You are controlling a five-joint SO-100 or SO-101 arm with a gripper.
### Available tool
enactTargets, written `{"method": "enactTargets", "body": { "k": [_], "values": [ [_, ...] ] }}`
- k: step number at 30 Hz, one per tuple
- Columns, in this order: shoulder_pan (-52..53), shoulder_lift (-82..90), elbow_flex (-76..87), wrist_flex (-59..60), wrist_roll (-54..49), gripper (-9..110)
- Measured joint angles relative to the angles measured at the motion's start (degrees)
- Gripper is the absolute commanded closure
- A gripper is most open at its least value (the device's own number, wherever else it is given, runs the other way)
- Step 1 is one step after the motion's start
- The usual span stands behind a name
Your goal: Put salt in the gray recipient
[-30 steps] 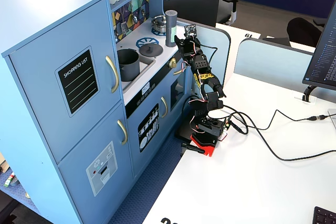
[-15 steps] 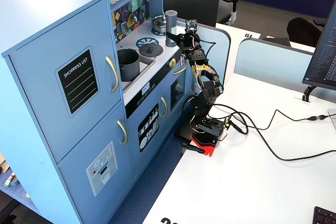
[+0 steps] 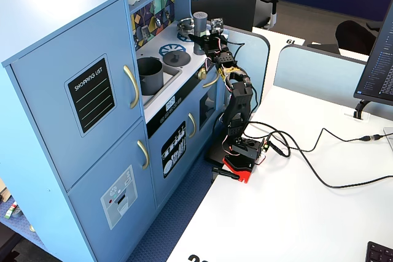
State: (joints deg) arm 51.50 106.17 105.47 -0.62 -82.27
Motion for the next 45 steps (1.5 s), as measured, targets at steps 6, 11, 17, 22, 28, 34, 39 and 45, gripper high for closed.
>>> {"method": "enactTargets", "body": {
  "k": [6,11,17,22,28,34,39,45],
  "values": [
    [0.1,-6.0,-5.3,-0.2,0.0,56],
    [-0.4,-10.0,-9.5,-0.2,-0.5,57],
    [-0.5,-14.7,-14.3,-0.2,-1.1,58],
    [-0.6,-17.8,-17.8,-0.2,-1.1,60],
    [-0.7,-19.2,-19.5,-0.2,-1.8,74],
    [-1.7,-19.2,-19.6,-0.4,-3.4,101],
    [-1.9,-19.2,-19.6,-0.6,-3.4,101],
    [-2.0,-19.2,-20.0,-0.7,-3.4,101]
  ]
}}
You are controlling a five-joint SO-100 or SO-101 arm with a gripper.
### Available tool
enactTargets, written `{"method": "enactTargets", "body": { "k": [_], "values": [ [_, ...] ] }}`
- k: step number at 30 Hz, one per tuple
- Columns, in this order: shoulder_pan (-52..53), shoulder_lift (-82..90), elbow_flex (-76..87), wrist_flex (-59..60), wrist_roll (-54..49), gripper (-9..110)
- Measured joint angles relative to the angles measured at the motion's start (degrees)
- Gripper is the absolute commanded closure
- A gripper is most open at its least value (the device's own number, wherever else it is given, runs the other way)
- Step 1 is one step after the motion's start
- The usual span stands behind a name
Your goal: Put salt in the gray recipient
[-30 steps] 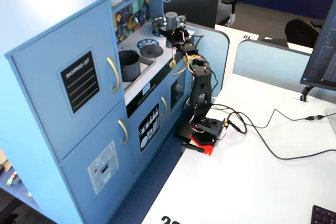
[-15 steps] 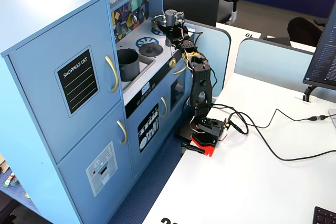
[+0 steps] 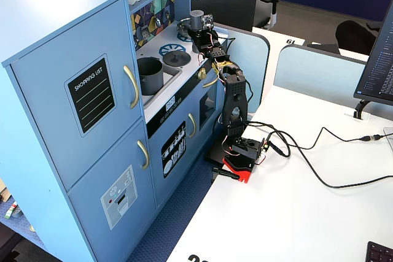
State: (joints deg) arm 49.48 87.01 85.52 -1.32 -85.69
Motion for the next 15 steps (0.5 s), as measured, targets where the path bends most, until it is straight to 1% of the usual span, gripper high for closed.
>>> {"method": "enactTargets", "body": {
  "k": [5,9,11,15],
  "values": [
    [-0.3,-0.1,-4.4,3.7,1.1,101],
    [-2.0,-0.1,-10.5,11.6,2.7,101],
    [-3.3,0.5,-13.3,16.4,4.7,101],
    [-6.1,4.2,-16.4,25.0,11.6,101]
  ]
}}
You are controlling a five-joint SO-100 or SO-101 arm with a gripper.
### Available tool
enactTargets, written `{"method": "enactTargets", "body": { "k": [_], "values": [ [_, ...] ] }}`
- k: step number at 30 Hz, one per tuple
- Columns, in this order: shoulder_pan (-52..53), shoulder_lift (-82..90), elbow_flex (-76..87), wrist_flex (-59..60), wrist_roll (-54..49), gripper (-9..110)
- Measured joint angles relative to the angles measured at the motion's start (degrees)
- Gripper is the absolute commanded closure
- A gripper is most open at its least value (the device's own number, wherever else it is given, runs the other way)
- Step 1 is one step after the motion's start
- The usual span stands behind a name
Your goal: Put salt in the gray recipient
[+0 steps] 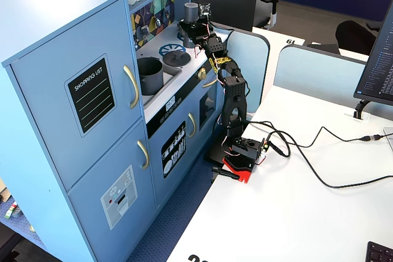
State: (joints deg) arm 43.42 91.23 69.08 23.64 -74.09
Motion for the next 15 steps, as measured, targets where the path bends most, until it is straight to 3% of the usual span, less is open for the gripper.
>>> {"method": "enactTargets", "body": {
  "k": [15],
  "values": [
    [-20.7,14.4,-1.0,12.5,36.8,101]
  ]
}}
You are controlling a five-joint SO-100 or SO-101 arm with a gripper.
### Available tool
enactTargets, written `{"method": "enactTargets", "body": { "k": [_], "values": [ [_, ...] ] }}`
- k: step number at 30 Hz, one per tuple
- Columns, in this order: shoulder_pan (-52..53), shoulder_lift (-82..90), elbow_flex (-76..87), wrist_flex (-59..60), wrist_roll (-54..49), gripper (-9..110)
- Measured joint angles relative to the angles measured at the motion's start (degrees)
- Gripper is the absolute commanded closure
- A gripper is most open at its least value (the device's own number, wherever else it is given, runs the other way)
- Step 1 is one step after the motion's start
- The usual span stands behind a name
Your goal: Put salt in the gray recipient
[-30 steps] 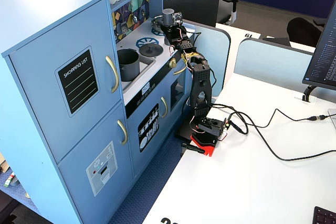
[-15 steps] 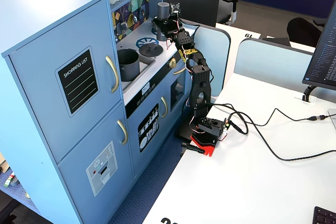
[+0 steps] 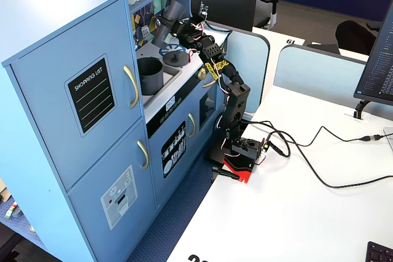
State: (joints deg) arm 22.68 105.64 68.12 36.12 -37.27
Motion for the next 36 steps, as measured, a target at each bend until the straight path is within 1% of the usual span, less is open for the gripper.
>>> {"method": "enactTargets", "body": {
  "k": [7,13,25,29,36],
  "values": [
    [-13.2,1.8,1.4,0.5,18.2,101],
    [-19.9,2.1,2.9,0.4,34.1,101],
    [-25.9,2.3,7.4,-2.5,68.5,101],
    [-27.6,2.3,7.4,-4.5,75.8,101],
    [-29.1,2.3,7.4,-6.9,83.1,101]
  ]
}}
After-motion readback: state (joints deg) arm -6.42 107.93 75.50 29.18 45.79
